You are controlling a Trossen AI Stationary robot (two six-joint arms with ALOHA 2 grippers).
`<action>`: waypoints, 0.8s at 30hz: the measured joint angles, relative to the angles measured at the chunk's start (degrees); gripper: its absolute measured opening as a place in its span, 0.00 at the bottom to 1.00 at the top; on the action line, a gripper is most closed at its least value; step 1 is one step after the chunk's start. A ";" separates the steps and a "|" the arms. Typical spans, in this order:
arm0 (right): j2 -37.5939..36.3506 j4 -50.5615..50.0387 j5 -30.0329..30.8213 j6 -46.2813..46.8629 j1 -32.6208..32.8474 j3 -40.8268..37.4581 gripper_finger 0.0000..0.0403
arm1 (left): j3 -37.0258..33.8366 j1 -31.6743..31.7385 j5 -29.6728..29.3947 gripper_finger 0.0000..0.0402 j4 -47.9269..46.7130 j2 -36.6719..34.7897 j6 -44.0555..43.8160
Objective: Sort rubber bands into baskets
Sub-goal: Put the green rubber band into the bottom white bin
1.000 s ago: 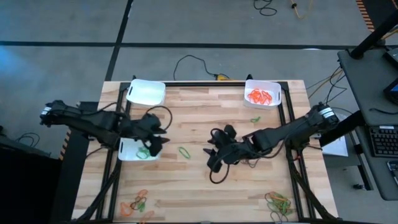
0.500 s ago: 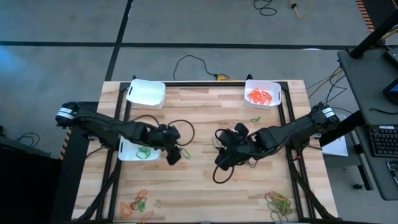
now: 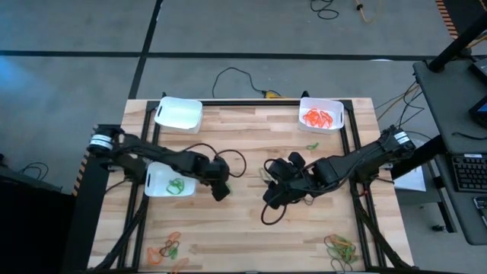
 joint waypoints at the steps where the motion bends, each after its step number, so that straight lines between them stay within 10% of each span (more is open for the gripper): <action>1: 0.00 0.00 0.00 0.00 0.00 0.00 0.44 | 0.04 0.34 0.00 0.43 0.63 0.93 0.34; 12: 0.00 -0.05 0.07 -0.02 0.00 -0.26 0.44 | 0.33 2.81 -0.93 0.37 0.58 9.12 0.15; 24: 0.02 -0.15 1.33 -1.78 -0.02 -1.61 0.44 | -0.02 2.85 -3.17 0.02 -0.27 7.18 3.33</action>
